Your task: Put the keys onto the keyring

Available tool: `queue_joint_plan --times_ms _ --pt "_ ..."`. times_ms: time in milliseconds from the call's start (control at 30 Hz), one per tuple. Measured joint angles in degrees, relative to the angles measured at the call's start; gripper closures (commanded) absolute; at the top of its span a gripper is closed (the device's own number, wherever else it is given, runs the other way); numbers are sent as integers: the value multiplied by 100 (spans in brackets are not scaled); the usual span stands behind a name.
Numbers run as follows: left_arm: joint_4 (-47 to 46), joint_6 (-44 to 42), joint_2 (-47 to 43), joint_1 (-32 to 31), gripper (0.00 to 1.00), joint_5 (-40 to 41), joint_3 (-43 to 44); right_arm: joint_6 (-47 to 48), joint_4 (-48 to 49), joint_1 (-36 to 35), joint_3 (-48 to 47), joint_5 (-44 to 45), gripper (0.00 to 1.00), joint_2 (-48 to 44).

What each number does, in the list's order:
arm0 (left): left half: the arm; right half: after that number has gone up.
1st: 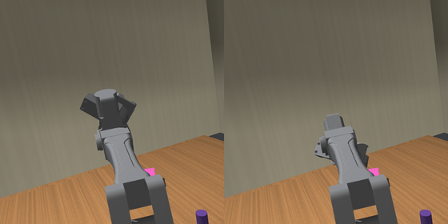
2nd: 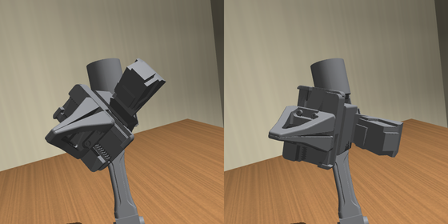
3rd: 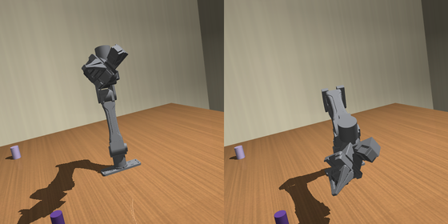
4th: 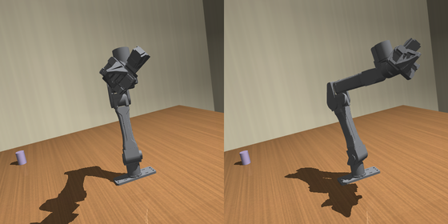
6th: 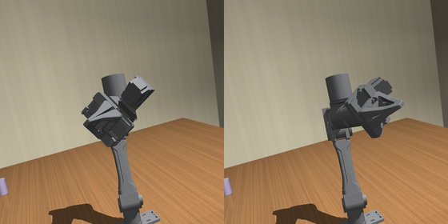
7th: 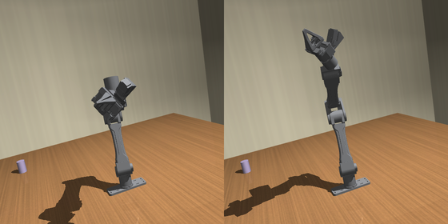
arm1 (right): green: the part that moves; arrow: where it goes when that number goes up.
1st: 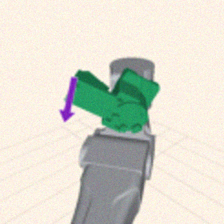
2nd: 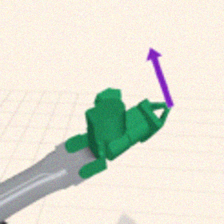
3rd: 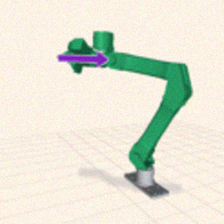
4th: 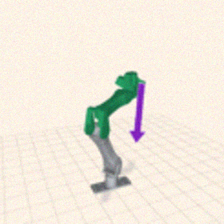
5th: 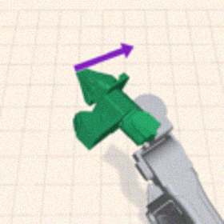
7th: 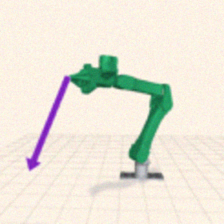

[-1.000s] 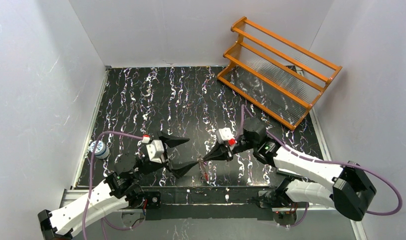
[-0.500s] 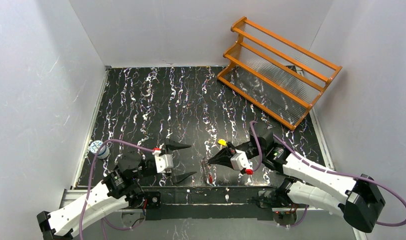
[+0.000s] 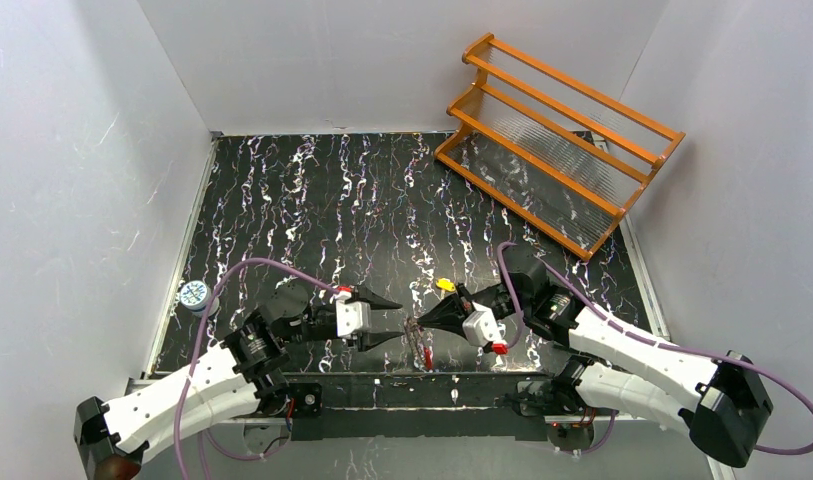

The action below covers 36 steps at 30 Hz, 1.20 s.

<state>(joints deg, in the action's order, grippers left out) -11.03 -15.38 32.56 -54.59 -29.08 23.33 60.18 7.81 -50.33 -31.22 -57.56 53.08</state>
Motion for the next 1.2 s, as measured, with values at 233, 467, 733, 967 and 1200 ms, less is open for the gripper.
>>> queue_joint_plan --times_ms 233,467,733,967,1200 --pt "-358 280 0 0 87 -83 0 -1233 260 -2 -15 400 99 0" --pt "-413 625 -166 0 86 203 -57 -3209 702 -4 -15 962 99 13" --pt "-426 704 -170 0 76 629 -70 -4669 509 -4 -170 1342 99 326" --pt "-483 752 407 -2 76 662 -66 -5241 144 -4 -625 1589 99 664" --pt "-483 824 717 -2 86 669 -66 -5386 -114 -7 -791 1611 99 855"
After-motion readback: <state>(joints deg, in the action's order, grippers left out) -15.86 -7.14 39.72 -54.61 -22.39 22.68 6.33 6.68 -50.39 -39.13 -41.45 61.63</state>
